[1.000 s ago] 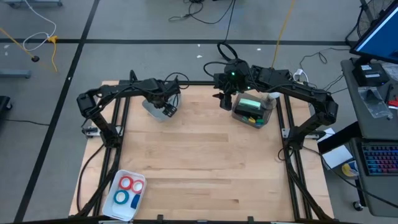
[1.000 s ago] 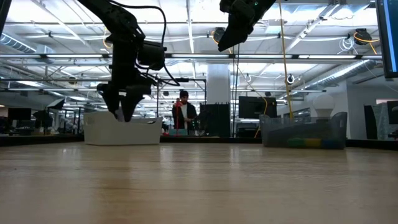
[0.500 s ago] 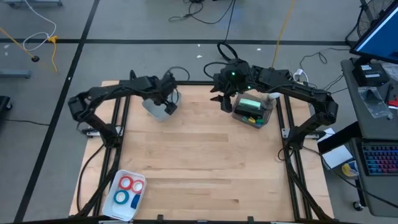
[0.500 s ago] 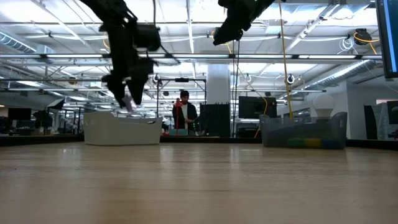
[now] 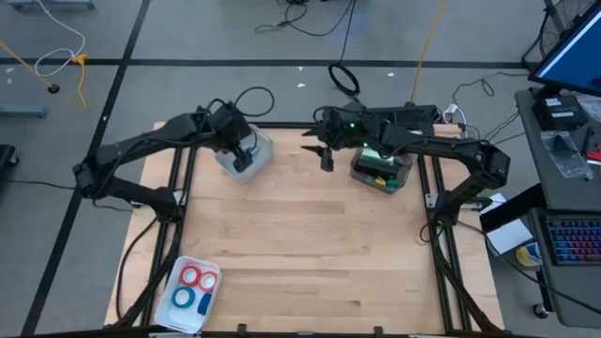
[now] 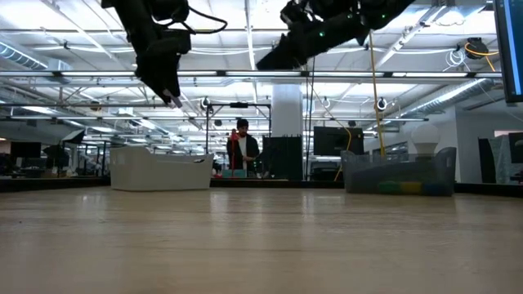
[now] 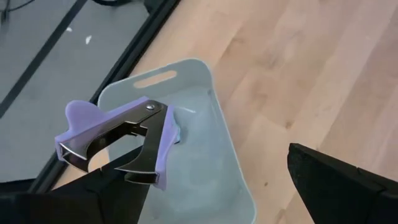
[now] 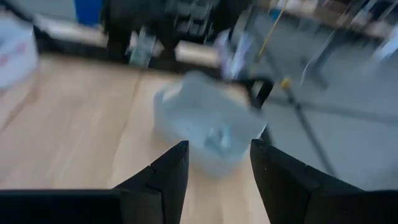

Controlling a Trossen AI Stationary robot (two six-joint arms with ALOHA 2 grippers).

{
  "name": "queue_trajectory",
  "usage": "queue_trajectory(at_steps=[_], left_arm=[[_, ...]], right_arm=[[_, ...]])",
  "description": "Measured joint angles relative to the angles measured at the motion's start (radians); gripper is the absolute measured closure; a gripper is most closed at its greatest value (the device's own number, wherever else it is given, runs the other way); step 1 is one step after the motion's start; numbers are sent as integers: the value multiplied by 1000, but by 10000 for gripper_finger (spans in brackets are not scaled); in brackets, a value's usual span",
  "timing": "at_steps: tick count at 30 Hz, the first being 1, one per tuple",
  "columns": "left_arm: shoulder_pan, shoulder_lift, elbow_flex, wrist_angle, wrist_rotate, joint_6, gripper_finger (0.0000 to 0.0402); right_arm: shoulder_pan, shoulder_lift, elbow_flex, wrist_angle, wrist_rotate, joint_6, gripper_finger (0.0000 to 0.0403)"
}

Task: Pick and place Stapler, Stapler remover, tape
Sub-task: Put the purple staple remover into the grey bin

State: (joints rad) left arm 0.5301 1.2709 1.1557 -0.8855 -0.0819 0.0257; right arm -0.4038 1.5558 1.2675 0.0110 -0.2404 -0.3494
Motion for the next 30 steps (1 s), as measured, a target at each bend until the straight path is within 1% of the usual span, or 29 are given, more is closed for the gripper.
queue_trajectory(at_steps=[2, 6, 9, 13, 17, 20, 24, 26, 30], left_arm=[[-4, 2, 0, -2, 0, 4, 38], [-18, 17, 0, 30, 0, 6, 37], [-35, 18, 0, 44, 7, 1, 37], [-54, 17, 0, 52, 1, -9, 37], [-72, 17, 0, 50, 4, -28, 37], [-82, 17, 0, 52, 1, -31, 36], [-85, 17, 0, 53, 3, -35, 36], [-85, 17, 0, 58, 3, -34, 36], [-85, 17, 0, 94, 3, -31, 36]], right_arm=[[-2, 0, -7, 93, -7, 20, 240], [-16, 58, 21, 215, -118, 68, 252], [-22, 149, 84, 224, -140, 76, 266], [-28, 271, 194, 222, -209, 80, 280], [-29, 368, 294, 226, -218, 91, 281], [-34, 426, 351, 224, -266, 100, 276], [-35, 469, 390, 227, -271, 69, 264], [-35, 476, 393, 220, -288, 57, 256], [-26, 475, 394, 226, -287, 27, 248]])
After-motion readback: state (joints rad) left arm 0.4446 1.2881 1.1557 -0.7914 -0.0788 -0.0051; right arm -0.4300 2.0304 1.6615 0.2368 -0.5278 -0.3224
